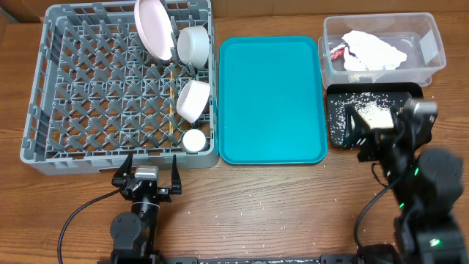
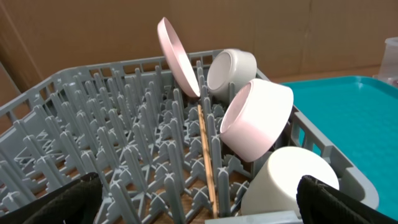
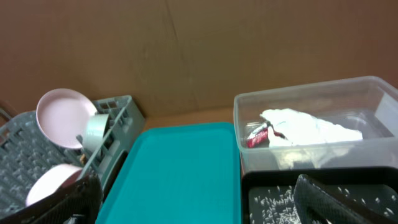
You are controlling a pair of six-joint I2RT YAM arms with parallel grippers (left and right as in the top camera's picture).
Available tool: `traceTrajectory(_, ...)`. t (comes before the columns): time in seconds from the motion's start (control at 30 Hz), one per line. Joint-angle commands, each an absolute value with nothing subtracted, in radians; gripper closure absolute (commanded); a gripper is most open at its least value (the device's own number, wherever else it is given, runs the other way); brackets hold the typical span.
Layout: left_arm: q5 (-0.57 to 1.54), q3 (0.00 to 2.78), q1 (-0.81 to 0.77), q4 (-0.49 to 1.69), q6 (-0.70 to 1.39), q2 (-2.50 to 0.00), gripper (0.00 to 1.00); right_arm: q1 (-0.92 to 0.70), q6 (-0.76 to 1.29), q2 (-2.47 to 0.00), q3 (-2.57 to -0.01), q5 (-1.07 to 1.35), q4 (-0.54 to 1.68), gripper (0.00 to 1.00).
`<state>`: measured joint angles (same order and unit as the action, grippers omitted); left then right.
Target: Sort waste into correct bins and load items into the dishwasher
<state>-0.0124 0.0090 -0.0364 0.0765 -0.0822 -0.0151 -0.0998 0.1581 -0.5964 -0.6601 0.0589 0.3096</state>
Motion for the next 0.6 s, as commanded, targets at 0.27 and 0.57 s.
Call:
traceTrajectory(0.27, -0.023, 0.005, -0.026, 0.075, -0.097, -0.004, 0.0, -0.07, 0.157, -0.119, -0.082, 0.046, -0.041, 0.0)
traceTrajectory(0.57, -0.023, 0.005, -0.026, 0.075, -0.097, -0.004, 0.0, -0.056, 0.156, -0.017, -0.056, 0.046, 0.006, 0.0)
